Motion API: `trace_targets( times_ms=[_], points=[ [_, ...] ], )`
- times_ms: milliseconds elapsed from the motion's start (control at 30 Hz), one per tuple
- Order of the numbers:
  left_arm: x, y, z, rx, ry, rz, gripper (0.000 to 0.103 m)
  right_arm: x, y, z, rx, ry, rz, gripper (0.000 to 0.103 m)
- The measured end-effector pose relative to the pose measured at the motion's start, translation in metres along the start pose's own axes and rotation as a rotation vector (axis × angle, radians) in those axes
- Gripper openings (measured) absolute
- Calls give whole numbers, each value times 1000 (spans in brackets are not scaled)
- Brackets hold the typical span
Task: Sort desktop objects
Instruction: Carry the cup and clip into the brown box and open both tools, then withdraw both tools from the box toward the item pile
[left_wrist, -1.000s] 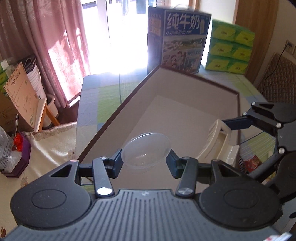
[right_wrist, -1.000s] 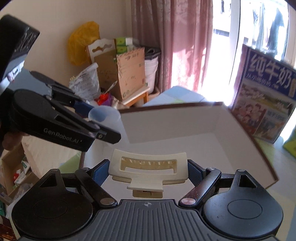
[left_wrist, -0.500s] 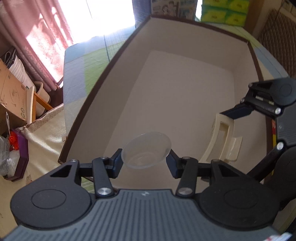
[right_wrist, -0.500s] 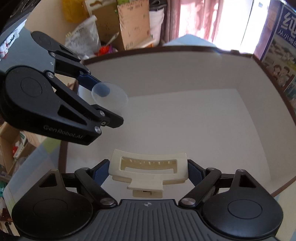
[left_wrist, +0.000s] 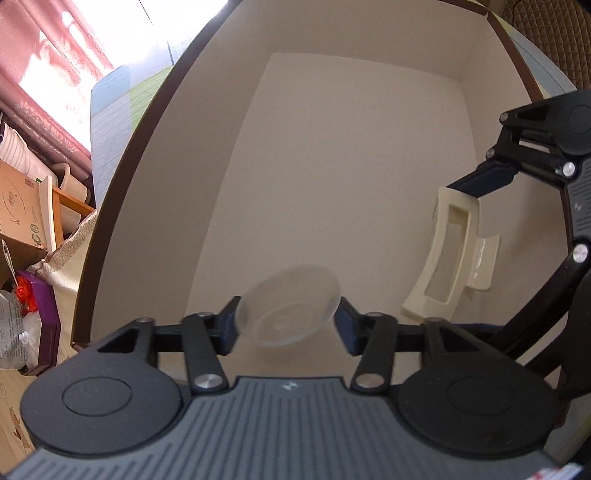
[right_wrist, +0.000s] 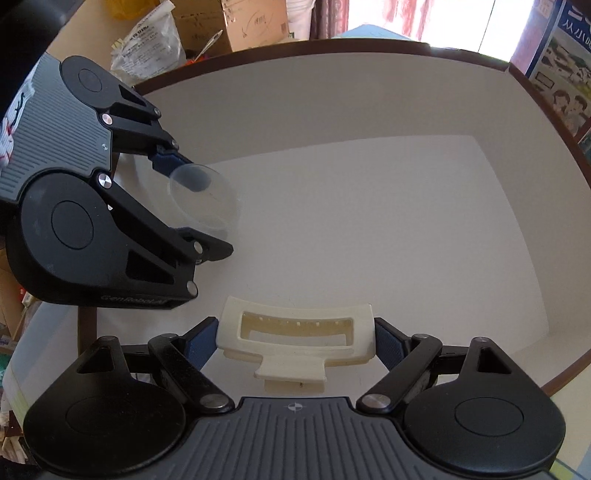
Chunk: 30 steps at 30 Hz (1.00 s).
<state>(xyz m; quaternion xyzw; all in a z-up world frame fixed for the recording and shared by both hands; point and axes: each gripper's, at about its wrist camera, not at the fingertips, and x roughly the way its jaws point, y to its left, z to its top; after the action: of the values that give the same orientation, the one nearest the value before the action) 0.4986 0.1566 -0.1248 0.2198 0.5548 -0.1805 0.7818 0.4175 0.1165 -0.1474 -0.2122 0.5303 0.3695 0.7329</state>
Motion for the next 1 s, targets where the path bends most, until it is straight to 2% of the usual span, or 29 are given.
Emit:
trace_targets(
  times_ms=[67, 100, 267, 533, 700, 767, 833, 1000],
  points=[
    [-1, -1, -1, 0, -4, 17, 65, -2, -3, -3, -13, -14, -21, 100],
    [-3, -1, -2, 1, -10, 27, 72, -4, -6, -4, -20, -25, -28, 101],
    [-13, -5, -3, -11, -32, 60, 80, -11, -17, -11, -35, -40, -41, 101],
    [-37, -8, -1, -42, -76, 110, 85, -39, -36, -24, -44, -104, -47, 101],
    [-60, -10, -1, -74, -110, 134, 85, -55, -29, -27, -44, -144, -52, 101],
    [-71, -12, -2, -91, -126, 146, 85, -62, -24, -37, -41, -165, -52, 101],
    [-82, -8, -6, -120, -146, 151, 85, -63, 13, -31, -40, -187, -54, 101],
    [-111, -11, -18, -180, -197, 167, 85, -81, 25, -28, -32, -244, -52, 101]
  ],
)
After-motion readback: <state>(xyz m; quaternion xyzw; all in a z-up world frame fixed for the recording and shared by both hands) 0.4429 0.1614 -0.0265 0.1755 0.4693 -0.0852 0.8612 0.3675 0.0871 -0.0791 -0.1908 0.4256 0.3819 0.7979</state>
